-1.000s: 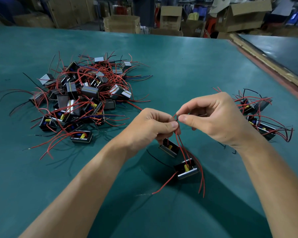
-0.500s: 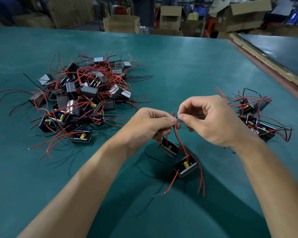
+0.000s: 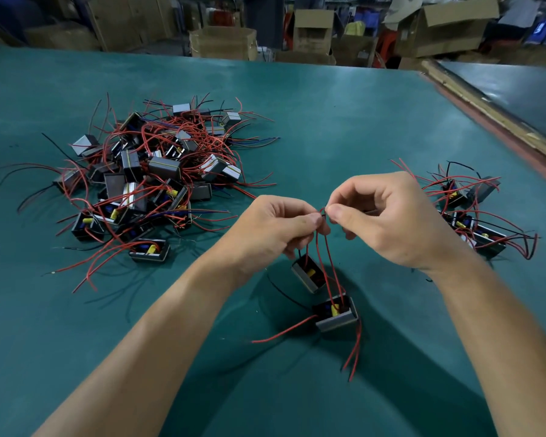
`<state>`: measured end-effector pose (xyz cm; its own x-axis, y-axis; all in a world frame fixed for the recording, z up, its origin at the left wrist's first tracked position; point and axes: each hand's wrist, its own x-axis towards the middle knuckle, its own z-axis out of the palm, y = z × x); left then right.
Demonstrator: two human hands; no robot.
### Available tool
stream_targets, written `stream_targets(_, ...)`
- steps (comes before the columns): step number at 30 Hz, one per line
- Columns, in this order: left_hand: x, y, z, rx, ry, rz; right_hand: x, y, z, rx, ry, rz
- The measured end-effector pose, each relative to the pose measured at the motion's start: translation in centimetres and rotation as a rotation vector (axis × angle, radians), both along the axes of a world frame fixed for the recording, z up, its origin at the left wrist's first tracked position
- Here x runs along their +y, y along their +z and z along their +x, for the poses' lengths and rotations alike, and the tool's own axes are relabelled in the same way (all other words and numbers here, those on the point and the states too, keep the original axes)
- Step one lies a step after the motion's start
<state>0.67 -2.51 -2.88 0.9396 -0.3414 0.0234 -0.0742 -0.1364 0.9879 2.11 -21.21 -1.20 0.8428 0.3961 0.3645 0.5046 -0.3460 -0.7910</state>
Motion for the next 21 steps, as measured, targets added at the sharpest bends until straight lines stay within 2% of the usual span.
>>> stream_targets(3, -0.2, -0.2, -0.2, -0.187, 0.043, 0.089, -0.1, 0.2, 0.0, 0.178, -0.030, 0.041)
stream_targets(8, -0.1, -0.6, -0.2, -0.378, 0.090, 0.224, -0.6, 0.5, 0.1, 0.438, 0.011, 0.067)
stream_targets(11, -0.1, -0.8, -0.2, -0.428, 0.090, 0.264, -0.8, 0.4, 0.1, 0.443, 0.037, 0.081)
stream_targets(14, -0.1, -0.7, -0.2, -0.436, 0.088, 0.249, -0.8, 0.3, 0.2, 0.346, 0.042, 0.085)
stream_targets(17, 0.0, -0.2, -0.2, -0.267, 0.028, 0.103, -0.5, 0.2, 0.1, 0.131, 0.041, 0.018)
stream_targets(21, -0.1, 0.3, -0.2, 0.190, -0.049, -0.112, 0.2, -0.3, -0.1, -0.162, -0.048, -0.127)
